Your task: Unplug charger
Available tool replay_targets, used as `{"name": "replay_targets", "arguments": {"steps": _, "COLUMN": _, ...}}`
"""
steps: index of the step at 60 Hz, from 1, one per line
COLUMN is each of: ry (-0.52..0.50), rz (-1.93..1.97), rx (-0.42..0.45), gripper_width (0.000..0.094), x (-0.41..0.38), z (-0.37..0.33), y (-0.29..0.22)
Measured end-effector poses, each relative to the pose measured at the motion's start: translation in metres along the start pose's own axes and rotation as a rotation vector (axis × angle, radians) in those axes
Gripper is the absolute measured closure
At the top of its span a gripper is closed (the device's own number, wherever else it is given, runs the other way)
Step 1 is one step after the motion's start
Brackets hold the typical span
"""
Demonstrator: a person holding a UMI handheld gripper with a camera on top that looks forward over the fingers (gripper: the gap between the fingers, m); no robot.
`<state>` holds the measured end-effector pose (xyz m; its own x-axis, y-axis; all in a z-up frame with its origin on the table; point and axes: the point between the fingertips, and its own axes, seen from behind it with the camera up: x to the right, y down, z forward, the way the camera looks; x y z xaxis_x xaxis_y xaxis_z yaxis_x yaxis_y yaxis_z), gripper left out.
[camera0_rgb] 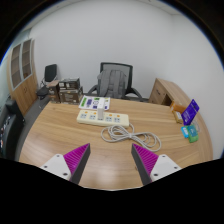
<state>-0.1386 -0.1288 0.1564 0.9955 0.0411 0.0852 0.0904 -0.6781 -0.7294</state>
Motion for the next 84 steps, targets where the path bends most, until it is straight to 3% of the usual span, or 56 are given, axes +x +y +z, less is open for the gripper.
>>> {"name": "replay_targets", "arguments": {"steps": 10, "ry": -0.057, "rz": 0.032, "rx": 0.111, "gripper_width": 0.0073, "x": -0.046, "z": 0.087, "y": -0.033}}
{"name": "replay_targets", "arguments": {"steps": 20, "ry": -0.037, "rz": 0.072, "rx": 0.224, "gripper_width": 0.0082, "x": -0.059, "z": 0.172, "y": -0.084}}
{"name": "replay_targets", "arguments": {"steps": 30, "ry": 0.007, "rz": 0.096, "rx": 0.246, "gripper_width": 0.0176, "x": -0.058, "z": 0.238, "y": -0.105}}
{"name": "replay_targets", "arguments": {"steps": 34, "ry": 0.021, "rz": 0.095, "rx": 0.247, "gripper_width": 0.0275, "x": -0.055, "z": 0.254, "y": -0.107}}
{"name": "replay_targets", "arguments": {"steps": 40, "ry": 0.092, "rz": 0.092, "rx": 0.244, "gripper_width": 0.0686, "x": -0.044, "z": 0.267, "y": -0.106}}
{"name": "replay_targets", "arguments": {"steps": 52, "ry": 0.061, "rz": 0.119, "rx": 0.234, "gripper_width": 0.0783, "x": -0.047, "z": 0.266, "y": -0.106}}
{"name": "replay_targets", "arguments": {"steps": 60, "ry": 0.067, "rz": 0.115, "rx": 0.214, "gripper_width": 0.0802, "x": -0.047, "z": 0.263, "y": -0.11}}
{"name": "replay_targets", "arguments": {"steps": 62, "ry": 0.071, "rz": 0.114, "rx": 0.275, "gripper_width": 0.0801, "x": -0.043, "z": 0.248, "y": -0.13}}
{"name": "replay_targets", "arguments": {"steps": 67, "ry": 0.128, "rz": 0.01, "rx": 0.548, "gripper_width": 0.0802, "x": -0.034, "z": 0.17, "y": -0.228}}
{"name": "replay_targets", "arguments": {"steps": 71, "ry": 0.064, "rz": 0.006, "rx": 0.678, "gripper_width": 0.0804, "x": -0.038, "z": 0.118, "y": -0.302}}
{"name": "replay_targets", "arguments": {"steps": 75, "ry": -0.011, "rz": 0.064, "rx": 0.728, "gripper_width": 0.0802, "x": -0.032, "z": 0.087, "y": -0.331}}
{"name": "replay_targets", "arguments": {"steps": 84, "ry": 0.01, "rz": 0.107, "rx": 0.756, "gripper_width": 0.0801, "x": 0.033, "z": 0.067, "y": -0.333}}
